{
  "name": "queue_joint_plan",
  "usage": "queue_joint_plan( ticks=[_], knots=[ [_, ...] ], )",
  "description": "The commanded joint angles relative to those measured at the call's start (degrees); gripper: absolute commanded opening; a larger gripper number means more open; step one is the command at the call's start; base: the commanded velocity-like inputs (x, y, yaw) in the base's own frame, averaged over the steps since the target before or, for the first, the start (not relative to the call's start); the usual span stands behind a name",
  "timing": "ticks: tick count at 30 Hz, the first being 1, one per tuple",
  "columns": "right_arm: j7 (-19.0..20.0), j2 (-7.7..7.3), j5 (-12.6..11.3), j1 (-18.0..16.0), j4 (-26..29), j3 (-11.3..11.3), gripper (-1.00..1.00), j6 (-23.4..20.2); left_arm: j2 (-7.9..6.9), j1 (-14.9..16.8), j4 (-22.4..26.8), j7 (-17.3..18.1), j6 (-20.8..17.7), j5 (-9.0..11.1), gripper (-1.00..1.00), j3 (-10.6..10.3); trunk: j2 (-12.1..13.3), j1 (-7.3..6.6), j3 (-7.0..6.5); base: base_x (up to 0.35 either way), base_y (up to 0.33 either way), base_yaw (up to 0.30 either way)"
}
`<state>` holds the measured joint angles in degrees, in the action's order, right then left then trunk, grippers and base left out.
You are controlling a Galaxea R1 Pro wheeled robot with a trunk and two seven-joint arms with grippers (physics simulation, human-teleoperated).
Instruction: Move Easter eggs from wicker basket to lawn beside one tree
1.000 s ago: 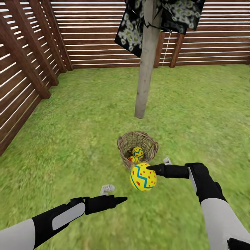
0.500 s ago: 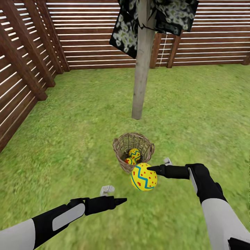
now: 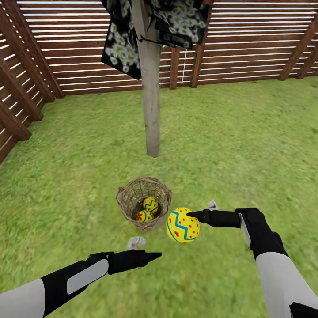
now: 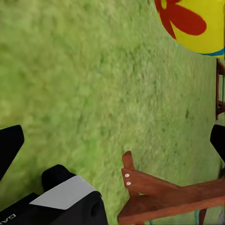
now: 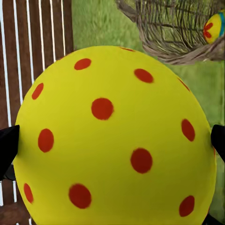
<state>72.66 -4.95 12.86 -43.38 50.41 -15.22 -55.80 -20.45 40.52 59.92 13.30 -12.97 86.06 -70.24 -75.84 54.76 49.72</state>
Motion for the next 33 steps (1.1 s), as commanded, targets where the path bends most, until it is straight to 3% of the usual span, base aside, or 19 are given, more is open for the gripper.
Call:
queue_joint_plan(
  ticks=[1,8,33],
  knots=[
    [0.5,0.03,0.6,0.0,0.0,-0.2,-1.0,-0.4,-0.03,0.1,0.0,0.1,0.5,0.6,1.0,-0.2,0.0,0.02,-0.01,0.173,-0.28,-0.252],
    [0.5,0.12,0.6,0.0,0.0,-0.2,-1.0,-0.4,-0.03,0.1,0.0,0.1,1.8,0.7,1.0,-0.3,0.0,0.02,-0.28,0.206,-0.281,-0.212],
    [0.5,0.2,0.6,0.0,-0.2,-0.1,-1.0,-0.3,-0.03,0.1,0.0,0.1,1.8,0.7,1.0,-0.6,0.0,0.02,-0.29,0.209,-0.281,-0.002]
  ],
)
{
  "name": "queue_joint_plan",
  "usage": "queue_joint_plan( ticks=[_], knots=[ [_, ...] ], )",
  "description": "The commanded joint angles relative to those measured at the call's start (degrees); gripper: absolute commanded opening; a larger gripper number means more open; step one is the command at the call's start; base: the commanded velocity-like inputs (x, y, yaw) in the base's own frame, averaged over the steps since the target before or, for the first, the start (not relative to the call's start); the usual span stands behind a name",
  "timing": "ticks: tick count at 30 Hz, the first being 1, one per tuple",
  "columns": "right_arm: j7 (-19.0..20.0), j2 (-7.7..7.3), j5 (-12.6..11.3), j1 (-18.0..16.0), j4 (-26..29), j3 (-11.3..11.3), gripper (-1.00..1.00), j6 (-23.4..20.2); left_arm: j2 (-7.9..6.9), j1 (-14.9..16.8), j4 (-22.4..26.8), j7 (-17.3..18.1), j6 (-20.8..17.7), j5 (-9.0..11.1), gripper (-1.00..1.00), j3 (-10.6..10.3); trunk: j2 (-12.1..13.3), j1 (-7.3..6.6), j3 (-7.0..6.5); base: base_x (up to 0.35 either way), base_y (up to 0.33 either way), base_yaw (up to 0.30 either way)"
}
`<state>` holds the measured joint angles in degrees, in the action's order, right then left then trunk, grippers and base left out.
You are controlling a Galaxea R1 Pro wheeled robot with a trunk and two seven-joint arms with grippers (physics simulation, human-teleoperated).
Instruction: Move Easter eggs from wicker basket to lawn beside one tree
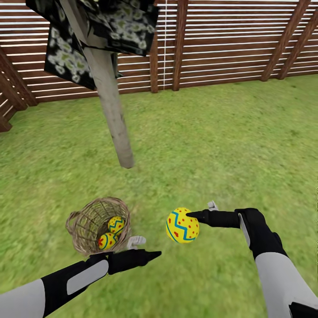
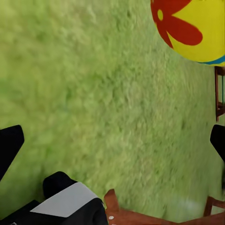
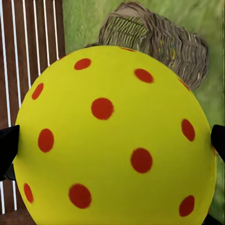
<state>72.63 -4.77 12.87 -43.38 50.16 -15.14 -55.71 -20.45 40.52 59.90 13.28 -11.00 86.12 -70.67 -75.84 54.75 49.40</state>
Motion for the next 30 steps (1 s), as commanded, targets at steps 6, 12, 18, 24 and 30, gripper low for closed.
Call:
queue_joint_plan(
  ticks=[6,12,18,24,30],
  knots=[
    [0.7,0.04,0.6,0.0,0.0,-0.2,-1.0,-0.4,-0.03,0.1,0.0,0.1,-0.1,0.6,1.0,-0.2,0.0,0.02,0.04,0.182,-0.215,0.0],
    [0.8,0.11,0.5,0.0,0.0,-0.2,-1.0,-0.4,-0.03,0.1,0.0,0.3,-0.1,0.7,1.0,-0.2,0.0,0.02,0.04,0.082,-0.039,0.0],
    [0.8,0.12,0.5,0.0,0.1,-0.1,-1.0,-0.4,-0.03,0.1,0.0,0.1,-0.2,0.6,1.0,-0.2,0.0,0.02,0.04,0.288,-0.168,0.0],
    [0.8,0.2,0.5,0.0,0.0,-0.1,-1.0,-0.4,-0.03,0.1,0.0,0.1,-0.2,0.6,1.0,-0.2,0.0,0.02,0.04,0.277,-0.229,0.0],
    [1.2,0.11,0.4,0.6,-0.2,-0.2,-1.0,2.0,-0.03,0.1,0.0,0.1,-0.2,0.6,1.0,-0.2,0.0,0.02,0.04,0.275,-0.23,0.0]
  ],
)
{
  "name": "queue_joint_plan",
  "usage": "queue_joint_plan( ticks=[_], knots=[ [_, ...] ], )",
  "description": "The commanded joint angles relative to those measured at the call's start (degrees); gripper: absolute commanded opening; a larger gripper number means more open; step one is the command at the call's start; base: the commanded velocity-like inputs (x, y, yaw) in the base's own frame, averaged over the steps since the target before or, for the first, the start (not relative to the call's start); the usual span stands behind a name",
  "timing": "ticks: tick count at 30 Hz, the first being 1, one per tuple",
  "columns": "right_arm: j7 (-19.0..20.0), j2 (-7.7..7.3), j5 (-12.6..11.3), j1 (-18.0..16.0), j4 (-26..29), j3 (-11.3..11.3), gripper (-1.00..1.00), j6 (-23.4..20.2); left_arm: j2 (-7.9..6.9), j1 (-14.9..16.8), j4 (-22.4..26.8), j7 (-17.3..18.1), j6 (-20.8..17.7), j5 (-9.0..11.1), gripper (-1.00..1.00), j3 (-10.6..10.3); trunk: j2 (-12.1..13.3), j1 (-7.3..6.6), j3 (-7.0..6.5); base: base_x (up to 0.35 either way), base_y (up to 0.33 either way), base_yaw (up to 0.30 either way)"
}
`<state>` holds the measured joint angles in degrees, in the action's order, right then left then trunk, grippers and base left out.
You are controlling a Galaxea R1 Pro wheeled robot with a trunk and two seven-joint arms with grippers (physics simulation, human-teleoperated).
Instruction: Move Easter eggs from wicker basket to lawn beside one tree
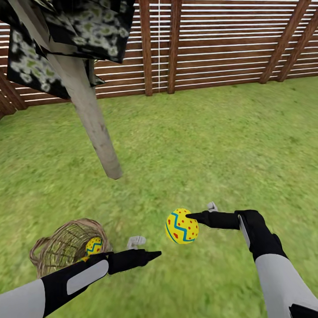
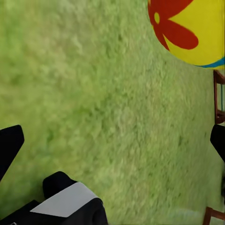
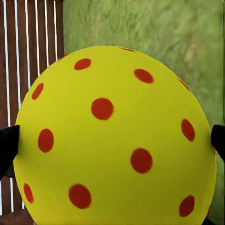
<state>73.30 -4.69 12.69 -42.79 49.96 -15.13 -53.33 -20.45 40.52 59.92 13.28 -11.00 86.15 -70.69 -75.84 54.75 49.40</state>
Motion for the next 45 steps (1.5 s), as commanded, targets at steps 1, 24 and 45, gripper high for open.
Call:
queue_joint_plan(
  ticks=[1,24,45],
  knots=[
    [0.5,0.06,0.6,0.0,0.0,-0.2,-1.0,-0.3,-0.03,0.1,0.0,0.1,-0.2,0.6,1.0,-0.2,0.0,0.03,0.04,0.274,-0.23,0.0],
    [0.1,0.12,0.7,0.0,0.1,-0.2,-1.0,-0.2,5.25,0.1,-9.2,-0.2,-0.2,0.6,1.0,-0.2,0.0,0.03,1.32,0.182,-0.286,0.189],
    [-0.3,0.21,0.9,0.0,0.1,0.1,-1.0,-0.2,5.89,0.1,-10.0,-0.1,-0.2,0.5,1.0,-0.2,0.0,0.03,2.68,0.083,-0.297,0.193]
  ],
)
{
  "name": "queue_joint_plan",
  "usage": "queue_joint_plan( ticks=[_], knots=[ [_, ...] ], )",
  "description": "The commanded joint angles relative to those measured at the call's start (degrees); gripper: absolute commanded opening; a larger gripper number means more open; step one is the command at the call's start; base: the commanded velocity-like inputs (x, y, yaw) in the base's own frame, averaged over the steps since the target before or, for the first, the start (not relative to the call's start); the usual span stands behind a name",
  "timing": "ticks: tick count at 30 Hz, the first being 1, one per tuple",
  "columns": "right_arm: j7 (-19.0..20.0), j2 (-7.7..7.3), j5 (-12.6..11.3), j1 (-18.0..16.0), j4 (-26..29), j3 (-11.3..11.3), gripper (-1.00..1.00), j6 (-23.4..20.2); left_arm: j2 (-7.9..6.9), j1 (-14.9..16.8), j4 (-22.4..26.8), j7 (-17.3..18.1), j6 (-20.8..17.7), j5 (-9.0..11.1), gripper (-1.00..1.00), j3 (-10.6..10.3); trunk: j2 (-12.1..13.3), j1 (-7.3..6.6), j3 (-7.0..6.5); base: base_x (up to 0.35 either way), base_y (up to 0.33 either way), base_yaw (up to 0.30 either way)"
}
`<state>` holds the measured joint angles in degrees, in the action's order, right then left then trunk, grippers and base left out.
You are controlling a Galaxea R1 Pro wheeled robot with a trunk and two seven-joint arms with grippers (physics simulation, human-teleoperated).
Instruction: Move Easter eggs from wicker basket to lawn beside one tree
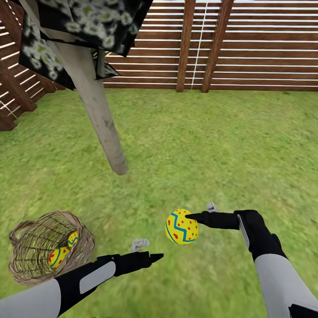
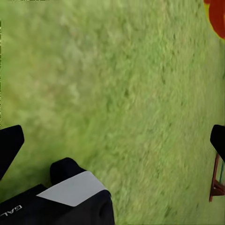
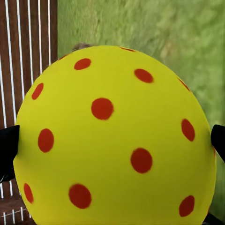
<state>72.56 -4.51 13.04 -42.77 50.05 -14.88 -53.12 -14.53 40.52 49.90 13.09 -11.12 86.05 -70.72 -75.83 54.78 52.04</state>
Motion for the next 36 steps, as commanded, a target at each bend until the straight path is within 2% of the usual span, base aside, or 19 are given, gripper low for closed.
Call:
queue_joint_plan(
  ticks=[1,12,19,25,28,36],
  knots=[
    [0.5,0.03,0.6,0.0,0.1,-0.2,-1.0,-0.4,-0.05,0.1,0.0,0.1,-0.1,0.6,1.0,-0.2,0.0,0.0,0.11,0.005,-0.049,0.194],
    [0.4,0.03,0.7,0.0,0.0,-0.1,-1.0,-0.3,-0.06,0.1,0.0,0.0,-0.1,0.6,1.0,-0.2,0.0,0.0,0.82,0.264,-0.1,0.194],
    [0.5,0.03,0.6,0.0,0.0,-0.1,-1.0,-0.3,-0.47,0.1,0.0,0.0,0.0,1.2,1.0,0.2,0.0,0.0,0.97,0.025,0.0,0.065],
    [0.3,-0.04,0.7,0.0,0.0,-0.2,-1.0,-0.3,-0.51,0.1,0.0,-0.6,-0.1,1.4,1.0,2.4,-2.4,1.31,2.05,0.0,0.0,0.0],
    [0.0,-0.13,0.8,0.0,0.0,-0.3,-1.0,-0.3,-0.31,0.1,0.1,-1.9,-0.1,1.5,1.0,2.6,-3.6,1.97,2.59,0.0,0.0,0.0],
    [-0.7,0.01,0.8,0.0,-0.1,0.1,-1.0,-0.3,-0.15,0.1,0.1,-2.1,-0.2,2.1,1.0,2.6,-6.8,3.73,4.02,0.0,0.0,0.0]
  ],
)
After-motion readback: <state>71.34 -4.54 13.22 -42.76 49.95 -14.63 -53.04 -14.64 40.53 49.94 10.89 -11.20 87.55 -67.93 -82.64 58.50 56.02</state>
